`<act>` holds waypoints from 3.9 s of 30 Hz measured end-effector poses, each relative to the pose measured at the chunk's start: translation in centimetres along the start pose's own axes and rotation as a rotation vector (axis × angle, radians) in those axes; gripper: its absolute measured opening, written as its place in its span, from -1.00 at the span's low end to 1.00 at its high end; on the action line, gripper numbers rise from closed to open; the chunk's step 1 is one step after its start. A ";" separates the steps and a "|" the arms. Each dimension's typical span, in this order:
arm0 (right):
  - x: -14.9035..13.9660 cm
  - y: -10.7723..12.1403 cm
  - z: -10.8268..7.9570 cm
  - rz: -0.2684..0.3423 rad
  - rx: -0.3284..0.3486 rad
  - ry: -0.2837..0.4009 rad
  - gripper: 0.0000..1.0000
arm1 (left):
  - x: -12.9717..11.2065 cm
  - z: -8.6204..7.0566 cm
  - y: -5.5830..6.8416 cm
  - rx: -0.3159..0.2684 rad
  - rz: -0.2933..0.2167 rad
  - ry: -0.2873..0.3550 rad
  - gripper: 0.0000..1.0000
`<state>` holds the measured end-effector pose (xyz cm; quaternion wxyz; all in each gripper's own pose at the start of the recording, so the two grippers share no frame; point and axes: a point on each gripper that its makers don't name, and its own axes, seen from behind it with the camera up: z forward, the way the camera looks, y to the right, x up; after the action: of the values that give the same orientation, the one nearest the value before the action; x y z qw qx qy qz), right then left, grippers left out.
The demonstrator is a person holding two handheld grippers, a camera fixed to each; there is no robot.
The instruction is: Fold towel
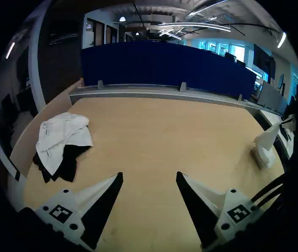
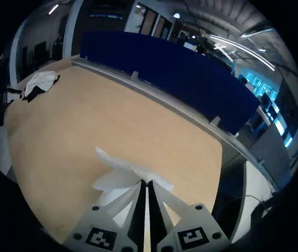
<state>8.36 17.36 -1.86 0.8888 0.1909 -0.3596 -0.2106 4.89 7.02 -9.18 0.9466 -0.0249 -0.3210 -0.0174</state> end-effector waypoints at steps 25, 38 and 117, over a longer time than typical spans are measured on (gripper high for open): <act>-2.3 -2.8 -0.7 0.056 0.015 -0.013 -0.93 | -0.2 -0.3 0.9 -0.023 0.020 0.000 0.88; -1.5 -3.3 -0.4 0.041 0.016 -0.012 -0.93 | -0.1 -1.0 0.1 -0.019 0.011 0.004 0.88; -18.5 -1.1 2.2 0.331 -0.191 -0.222 1.00 | -0.2 -1.7 0.7 -0.021 0.080 -0.004 0.88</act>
<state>-5.58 25.53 -11.27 0.8802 0.0199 -0.4600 -0.1148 5.78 7.61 -10.65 0.9456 -0.0476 -0.3214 0.0174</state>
